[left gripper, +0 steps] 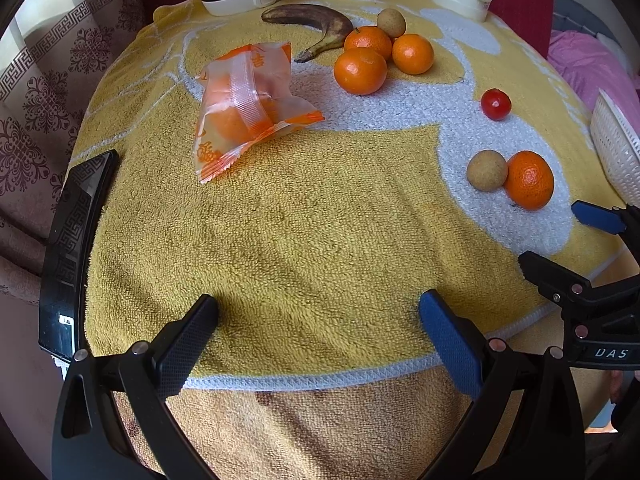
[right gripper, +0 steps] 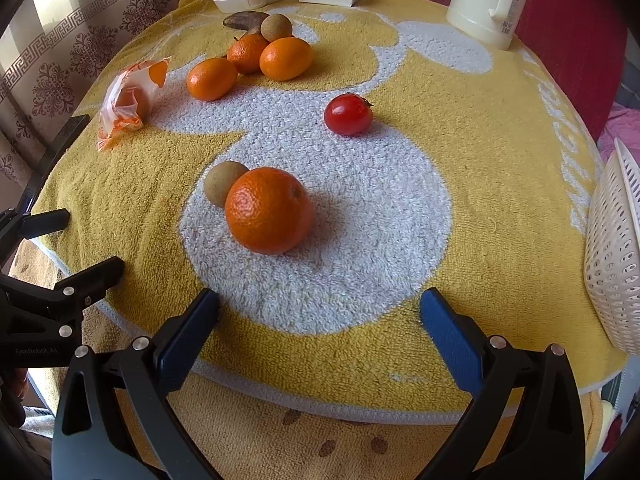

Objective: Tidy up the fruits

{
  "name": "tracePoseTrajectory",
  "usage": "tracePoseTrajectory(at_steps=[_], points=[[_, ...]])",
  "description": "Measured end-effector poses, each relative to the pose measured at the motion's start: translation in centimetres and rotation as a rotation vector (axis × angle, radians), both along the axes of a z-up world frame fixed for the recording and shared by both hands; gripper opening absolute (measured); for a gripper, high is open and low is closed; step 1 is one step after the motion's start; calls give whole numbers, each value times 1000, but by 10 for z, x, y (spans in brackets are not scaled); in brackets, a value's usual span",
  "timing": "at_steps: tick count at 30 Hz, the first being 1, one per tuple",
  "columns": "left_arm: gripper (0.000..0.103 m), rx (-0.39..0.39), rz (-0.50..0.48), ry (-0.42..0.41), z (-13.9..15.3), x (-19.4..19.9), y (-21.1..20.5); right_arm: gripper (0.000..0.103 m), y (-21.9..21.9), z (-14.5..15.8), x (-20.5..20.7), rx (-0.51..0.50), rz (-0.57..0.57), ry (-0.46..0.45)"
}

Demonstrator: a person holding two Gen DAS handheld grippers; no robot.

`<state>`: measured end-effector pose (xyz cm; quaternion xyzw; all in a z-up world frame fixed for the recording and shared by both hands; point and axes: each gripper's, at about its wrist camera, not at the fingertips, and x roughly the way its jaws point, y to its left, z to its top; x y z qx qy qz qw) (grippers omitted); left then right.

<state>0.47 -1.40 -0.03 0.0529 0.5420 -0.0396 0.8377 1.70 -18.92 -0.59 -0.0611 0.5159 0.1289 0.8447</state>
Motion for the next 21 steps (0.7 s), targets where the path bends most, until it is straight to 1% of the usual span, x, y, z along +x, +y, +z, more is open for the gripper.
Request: tracePoseTrajectory(at_steps=[7, 16, 21], points=[[98, -1, -4, 3, -1, 0, 1, 101, 0, 2, 2, -1, 3, 16], [98, -1, -15, 36, -2, 4, -1, 101, -1, 5, 6, 5, 12, 35], [98, -6, -19, 64, 0, 8, -1, 101, -4, 9, 6, 31, 0, 49]])
